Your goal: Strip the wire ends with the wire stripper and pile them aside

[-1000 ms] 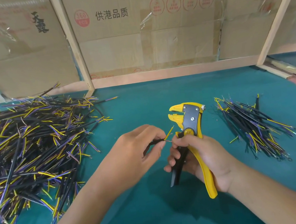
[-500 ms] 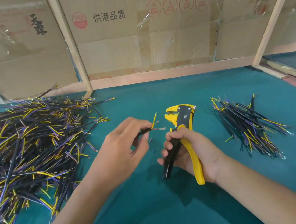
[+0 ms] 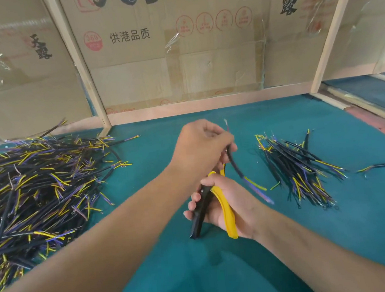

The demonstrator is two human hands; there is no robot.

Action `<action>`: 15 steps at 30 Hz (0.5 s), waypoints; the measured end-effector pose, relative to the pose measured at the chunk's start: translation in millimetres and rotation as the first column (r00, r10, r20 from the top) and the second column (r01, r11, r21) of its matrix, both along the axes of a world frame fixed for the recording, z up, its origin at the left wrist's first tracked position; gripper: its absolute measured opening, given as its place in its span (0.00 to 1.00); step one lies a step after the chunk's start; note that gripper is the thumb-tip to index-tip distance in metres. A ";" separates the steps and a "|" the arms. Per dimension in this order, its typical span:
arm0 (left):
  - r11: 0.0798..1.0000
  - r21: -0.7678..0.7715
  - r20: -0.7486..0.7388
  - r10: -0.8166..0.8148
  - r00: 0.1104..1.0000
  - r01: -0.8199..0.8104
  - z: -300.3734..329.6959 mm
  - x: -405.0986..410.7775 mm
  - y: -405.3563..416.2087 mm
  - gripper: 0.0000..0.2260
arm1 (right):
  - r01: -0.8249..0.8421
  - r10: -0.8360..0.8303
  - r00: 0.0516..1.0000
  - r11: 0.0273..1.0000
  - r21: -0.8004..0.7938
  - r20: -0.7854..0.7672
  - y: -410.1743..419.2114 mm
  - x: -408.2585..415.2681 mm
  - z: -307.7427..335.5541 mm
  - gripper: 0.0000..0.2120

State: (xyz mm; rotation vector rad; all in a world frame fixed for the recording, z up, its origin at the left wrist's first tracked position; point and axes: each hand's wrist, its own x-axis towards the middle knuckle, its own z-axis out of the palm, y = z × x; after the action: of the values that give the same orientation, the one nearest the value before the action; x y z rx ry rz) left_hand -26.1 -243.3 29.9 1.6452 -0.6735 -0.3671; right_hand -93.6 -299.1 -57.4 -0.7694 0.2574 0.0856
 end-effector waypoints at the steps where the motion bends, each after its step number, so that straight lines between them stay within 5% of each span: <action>1: 0.999 0.034 -0.005 -0.004 1.000 0.004 5.7 0.8 -20.2 0.06 | 0.000 0.000 1.000 1.000 0.010 -0.010 -0.1 -0.3 0.4 0.09; 5: 0.976 0.186 -0.095 -0.096 0.991 0.112 8.6 -7.9 -89.4 0.11 | -0.044 0.046 0.998 0.998 -0.042 0.047 -2.0 -5.1 4.6 0.11; 8: 0.867 0.491 0.213 -0.215 0.953 0.085 6.8 -14.0 -98.8 0.15 | -0.055 0.061 0.993 0.996 -0.063 0.098 -4.7 -8.5 4.4 0.15; 11: 0.923 0.386 0.539 -0.220 0.813 -0.006 10.6 -13.9 -61.3 0.08 | -0.068 0.072 0.995 0.997 -0.044 0.076 -5.8 -5.1 0.7 0.08; 15: 0.969 0.221 0.714 -0.081 0.695 -0.114 -13.3 -0.1 33.3 0.08 | -0.110 0.113 0.990 0.993 -0.047 0.080 -6.2 -1.9 -1.6 0.06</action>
State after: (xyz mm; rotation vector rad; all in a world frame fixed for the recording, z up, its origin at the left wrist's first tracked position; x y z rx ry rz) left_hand -26.2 -210.0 16.6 2.0450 -1.2392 0.2641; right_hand -95.4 -305.3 -59.0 -0.8272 0.1376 0.1542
